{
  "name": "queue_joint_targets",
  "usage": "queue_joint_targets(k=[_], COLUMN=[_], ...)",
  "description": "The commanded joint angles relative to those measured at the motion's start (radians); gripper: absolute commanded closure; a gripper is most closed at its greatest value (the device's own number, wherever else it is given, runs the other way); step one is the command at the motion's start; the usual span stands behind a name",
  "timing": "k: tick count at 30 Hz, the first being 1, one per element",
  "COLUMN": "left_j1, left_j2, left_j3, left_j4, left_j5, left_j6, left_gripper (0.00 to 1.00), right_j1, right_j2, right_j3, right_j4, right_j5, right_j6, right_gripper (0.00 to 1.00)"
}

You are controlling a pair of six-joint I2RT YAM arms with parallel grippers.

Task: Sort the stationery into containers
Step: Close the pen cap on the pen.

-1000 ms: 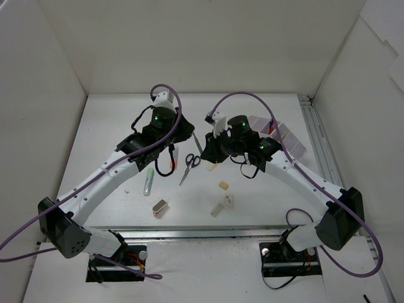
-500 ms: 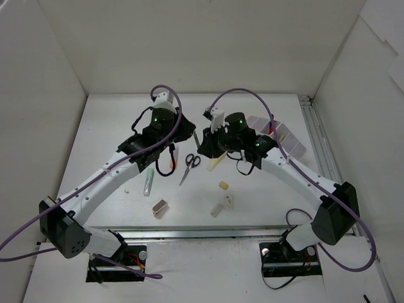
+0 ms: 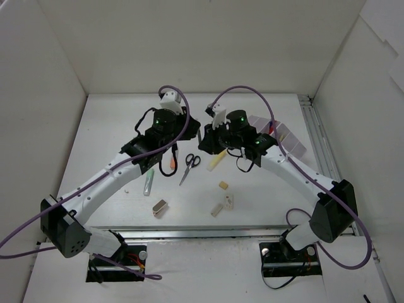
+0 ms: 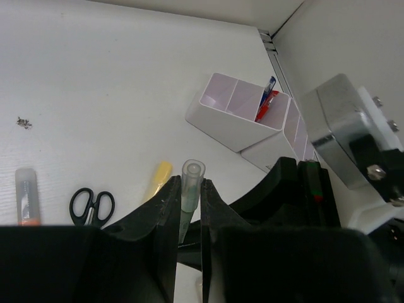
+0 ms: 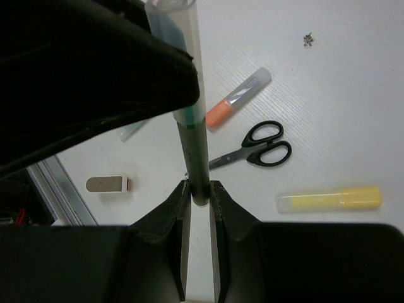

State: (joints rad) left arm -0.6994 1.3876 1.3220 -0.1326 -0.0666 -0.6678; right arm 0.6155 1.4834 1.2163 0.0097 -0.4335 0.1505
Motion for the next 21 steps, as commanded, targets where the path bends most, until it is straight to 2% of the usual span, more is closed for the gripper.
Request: queue_joint_targets(k=[1, 7, 14, 21], left_j1=[-0.081, -0.091, -0.100, -0.129], left_j2=[0.019, 0.040, 0.008, 0.022], left_j3=[-0.044, -0.078, -0.115, -0.113], left_j4=[-0.133, -0.166, -0.256, -0.216], left_j5=[0.143, 0.177, 0.071, 0.117], left_j6=[0.069, 0.099, 0.111, 0.128], left_gripper=[1.00, 1.00, 1.00, 1.00], right_j1=[-0.042, -0.062, -0.077, -0.079], right_j2=[-0.081, -0.117, -0.209, -0.224], right_j3=[0.084, 0.092, 0.075, 0.019], right_j4=[0.254, 0.230, 0.104, 0.243], right_j5=[0.059, 0.033, 0.038, 0.038], right_j6=[-0.020, -0.054, -0.132, -0.068], right_gripper=[1.00, 1.00, 1.00, 1.00])
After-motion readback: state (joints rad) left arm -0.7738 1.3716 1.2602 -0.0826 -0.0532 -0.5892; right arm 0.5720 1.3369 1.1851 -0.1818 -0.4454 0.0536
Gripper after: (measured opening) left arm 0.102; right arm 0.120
